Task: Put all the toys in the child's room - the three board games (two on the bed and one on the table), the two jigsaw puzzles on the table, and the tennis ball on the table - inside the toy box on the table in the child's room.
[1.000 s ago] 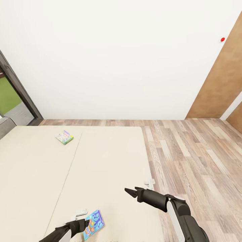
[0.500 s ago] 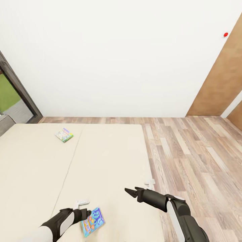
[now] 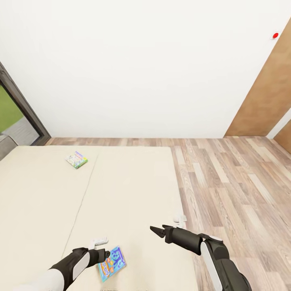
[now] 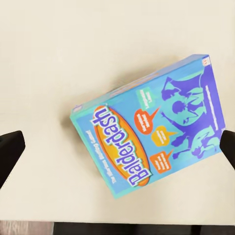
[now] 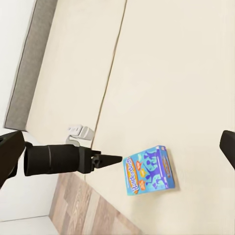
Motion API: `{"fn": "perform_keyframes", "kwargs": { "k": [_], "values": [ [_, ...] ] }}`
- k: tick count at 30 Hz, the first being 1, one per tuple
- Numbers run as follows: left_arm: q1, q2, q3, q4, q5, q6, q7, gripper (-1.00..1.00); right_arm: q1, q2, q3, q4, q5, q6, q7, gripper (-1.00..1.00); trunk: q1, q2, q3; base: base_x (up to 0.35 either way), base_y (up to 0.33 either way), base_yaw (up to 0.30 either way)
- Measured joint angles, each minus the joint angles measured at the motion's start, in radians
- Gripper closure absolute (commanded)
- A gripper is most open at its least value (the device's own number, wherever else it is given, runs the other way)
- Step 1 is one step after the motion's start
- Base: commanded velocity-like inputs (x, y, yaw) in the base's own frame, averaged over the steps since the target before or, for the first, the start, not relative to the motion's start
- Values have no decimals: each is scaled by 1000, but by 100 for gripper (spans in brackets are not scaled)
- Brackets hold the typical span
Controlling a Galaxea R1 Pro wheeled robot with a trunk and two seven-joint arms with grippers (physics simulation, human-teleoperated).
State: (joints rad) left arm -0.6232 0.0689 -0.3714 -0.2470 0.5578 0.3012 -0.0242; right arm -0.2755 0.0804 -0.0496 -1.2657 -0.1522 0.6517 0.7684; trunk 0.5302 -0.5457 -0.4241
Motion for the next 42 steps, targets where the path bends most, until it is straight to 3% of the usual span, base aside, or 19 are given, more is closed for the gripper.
{"fn": "perform_keyframes", "kwargs": {
  "k": [22, 42],
  "values": [
    [-1, 1, 0, 0, 0, 0, -2, -100, 0, 0, 0, -1, -1, 0, -16, -100, 0, 0, -35, 0, 0, 0],
    [-17, 2, 7, -1, -1, -1, 0, -100, 0, 5, 2, -2, 2, 0, -20, -100, 0, 0, -39, 0, 0, 0]
  ]
}}
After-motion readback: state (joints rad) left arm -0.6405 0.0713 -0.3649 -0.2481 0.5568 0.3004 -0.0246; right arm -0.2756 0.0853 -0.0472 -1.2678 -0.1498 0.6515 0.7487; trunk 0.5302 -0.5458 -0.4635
